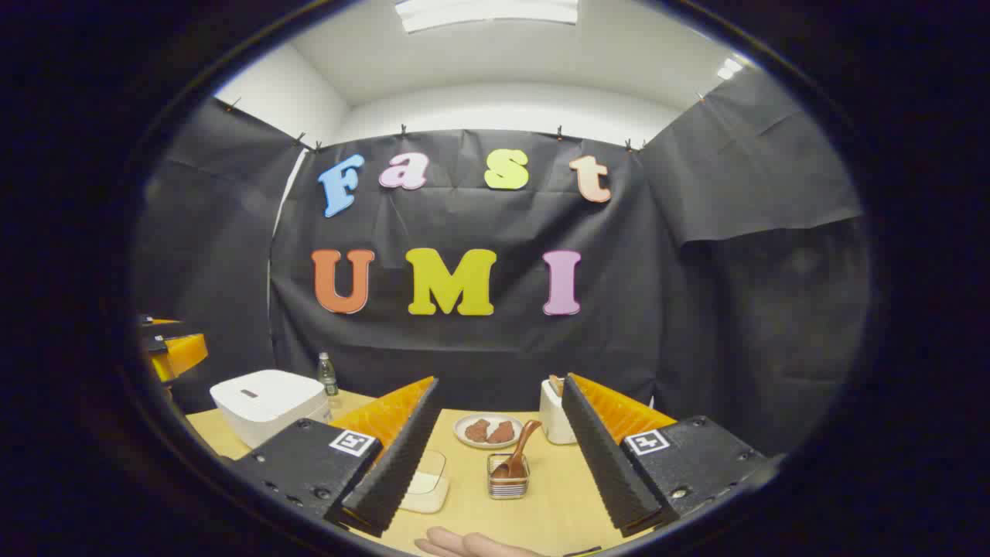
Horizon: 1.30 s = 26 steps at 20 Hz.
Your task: Close the left gripper, press the button to open the rice cooker; take a wooden spoon from the chopstick holder with the right hand, scoop a spoonful of rice and pour it into the rice cooker, then put the wooden spoon back into the chopstick holder.
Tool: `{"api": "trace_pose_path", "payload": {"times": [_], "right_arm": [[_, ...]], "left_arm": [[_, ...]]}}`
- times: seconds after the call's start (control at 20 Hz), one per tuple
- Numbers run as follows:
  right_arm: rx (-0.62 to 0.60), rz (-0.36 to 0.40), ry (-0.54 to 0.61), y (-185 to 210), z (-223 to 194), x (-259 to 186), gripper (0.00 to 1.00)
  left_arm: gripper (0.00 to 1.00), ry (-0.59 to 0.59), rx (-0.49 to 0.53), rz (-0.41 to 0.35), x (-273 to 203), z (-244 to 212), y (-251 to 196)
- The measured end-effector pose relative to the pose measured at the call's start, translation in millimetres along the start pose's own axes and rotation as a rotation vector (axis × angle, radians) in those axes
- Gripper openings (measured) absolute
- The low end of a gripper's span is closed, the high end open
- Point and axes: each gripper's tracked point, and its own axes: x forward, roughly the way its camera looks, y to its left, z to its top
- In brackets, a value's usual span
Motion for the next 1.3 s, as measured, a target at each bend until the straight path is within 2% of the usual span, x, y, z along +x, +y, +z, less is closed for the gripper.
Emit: {"api": "trace_pose_path", "payload": {"times": [0.3, 0.5, 0.9, 1.05, 1.1, 1.3], "right_arm": [[0.003, 0.004, 0.001, 8, 2, -3, 1.00], [0.000, 0.002, -0.008, 7, 5, -3, 1.00], [0.009, 0.003, -0.002, 2, -3, -6, 1.00], [0.007, 0.000, -0.006, -4, -7, -6, 0.98], [0.011, -0.002, -0.004, -7, -9, -6, 1.00], [0.025, -0.012, 0.010, -16, -18, -6, 1.00]], "left_arm": [[0.95, 0.065, -0.026, -0.022, 11, -22, 12], [0.96, 0.055, -0.001, -0.003, 14, -21, 25], [0.95, 0.038, 0.003, -0.029, 17, -12, 24], [0.95, 0.037, 0.005, -0.011, 23, -13, 34], [0.95, 0.043, -0.006, -0.007, 26, -15, 36], [0.96, 0.123, -0.001, 0.016, 38, -34, 54]]}}
